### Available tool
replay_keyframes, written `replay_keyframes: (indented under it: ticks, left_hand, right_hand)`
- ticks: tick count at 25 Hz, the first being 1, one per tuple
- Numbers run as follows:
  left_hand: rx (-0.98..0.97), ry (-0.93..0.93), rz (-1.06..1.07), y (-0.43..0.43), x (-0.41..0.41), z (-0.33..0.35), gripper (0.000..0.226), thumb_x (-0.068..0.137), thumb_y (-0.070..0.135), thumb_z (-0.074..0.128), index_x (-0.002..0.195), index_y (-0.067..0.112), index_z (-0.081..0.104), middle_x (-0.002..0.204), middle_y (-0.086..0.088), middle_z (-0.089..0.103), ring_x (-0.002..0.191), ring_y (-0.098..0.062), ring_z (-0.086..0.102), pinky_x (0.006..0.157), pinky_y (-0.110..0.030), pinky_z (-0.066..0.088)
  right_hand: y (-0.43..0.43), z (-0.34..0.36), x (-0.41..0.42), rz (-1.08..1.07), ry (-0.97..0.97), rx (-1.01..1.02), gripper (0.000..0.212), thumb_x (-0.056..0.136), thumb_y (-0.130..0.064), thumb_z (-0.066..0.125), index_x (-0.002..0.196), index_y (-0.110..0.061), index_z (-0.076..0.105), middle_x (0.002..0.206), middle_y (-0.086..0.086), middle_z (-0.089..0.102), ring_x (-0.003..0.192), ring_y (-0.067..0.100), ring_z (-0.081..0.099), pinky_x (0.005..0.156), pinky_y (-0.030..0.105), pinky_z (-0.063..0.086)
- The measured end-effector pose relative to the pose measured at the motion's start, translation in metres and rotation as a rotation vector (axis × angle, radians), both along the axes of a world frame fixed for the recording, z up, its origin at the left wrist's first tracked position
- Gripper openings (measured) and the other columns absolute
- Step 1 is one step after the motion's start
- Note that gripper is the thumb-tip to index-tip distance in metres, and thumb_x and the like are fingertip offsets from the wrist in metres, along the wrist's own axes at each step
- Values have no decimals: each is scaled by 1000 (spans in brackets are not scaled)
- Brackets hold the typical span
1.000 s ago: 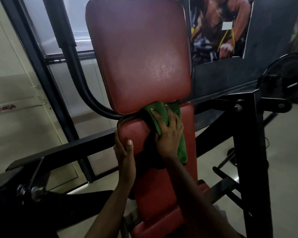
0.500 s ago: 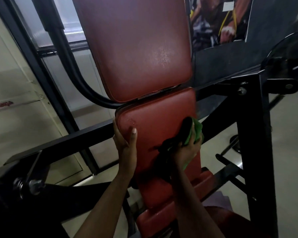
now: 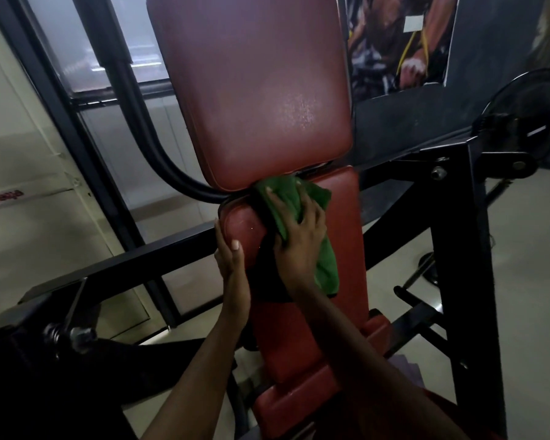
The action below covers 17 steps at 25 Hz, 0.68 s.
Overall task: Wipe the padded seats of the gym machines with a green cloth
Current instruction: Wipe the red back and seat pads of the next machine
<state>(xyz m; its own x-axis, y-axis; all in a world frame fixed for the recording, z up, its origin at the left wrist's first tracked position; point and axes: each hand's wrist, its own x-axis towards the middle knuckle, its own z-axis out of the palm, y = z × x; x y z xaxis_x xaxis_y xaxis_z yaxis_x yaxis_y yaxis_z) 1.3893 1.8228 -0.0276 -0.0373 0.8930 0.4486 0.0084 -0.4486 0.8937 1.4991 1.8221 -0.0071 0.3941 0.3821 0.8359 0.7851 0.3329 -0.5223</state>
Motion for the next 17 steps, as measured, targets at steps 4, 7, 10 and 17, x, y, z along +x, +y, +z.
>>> replay_keyframes:
  ticks: [4,7,10,17]
  left_hand:
    - [-31,-12,-27,-1,-1,-9,78,73,80,44,142,48,24,153,8,28,141,-14,29,115,-46,27]
    - [-93,-18,-114,-7,-12,-31,101,65,79,58,142,18,34,140,-6,49,128,-20,49,109,-49,38]
    - [-129,-55,-73,-22,-11,-31,85,75,73,54,144,29,31,147,-8,40,135,-26,41,110,-54,34]
    - [-44,68,-100,-27,-18,-17,91,62,88,43,140,49,16,143,25,33,125,13,40,92,-11,45]
  right_hand:
    - [-6,-16,-12,3,-443,-25,49,85,-33,49,132,-44,38,141,6,31,112,33,37,86,44,40]
    - [-12,-57,-14,42,-552,25,39,86,-43,50,124,-42,44,139,4,34,109,33,40,83,43,42]
    - [-9,-79,-7,64,-585,25,44,82,-41,62,123,-42,47,139,4,35,108,33,43,82,42,43]
    - [-41,-156,22,171,-719,-104,25,87,-30,52,105,-32,69,134,4,40,103,31,44,73,40,48]
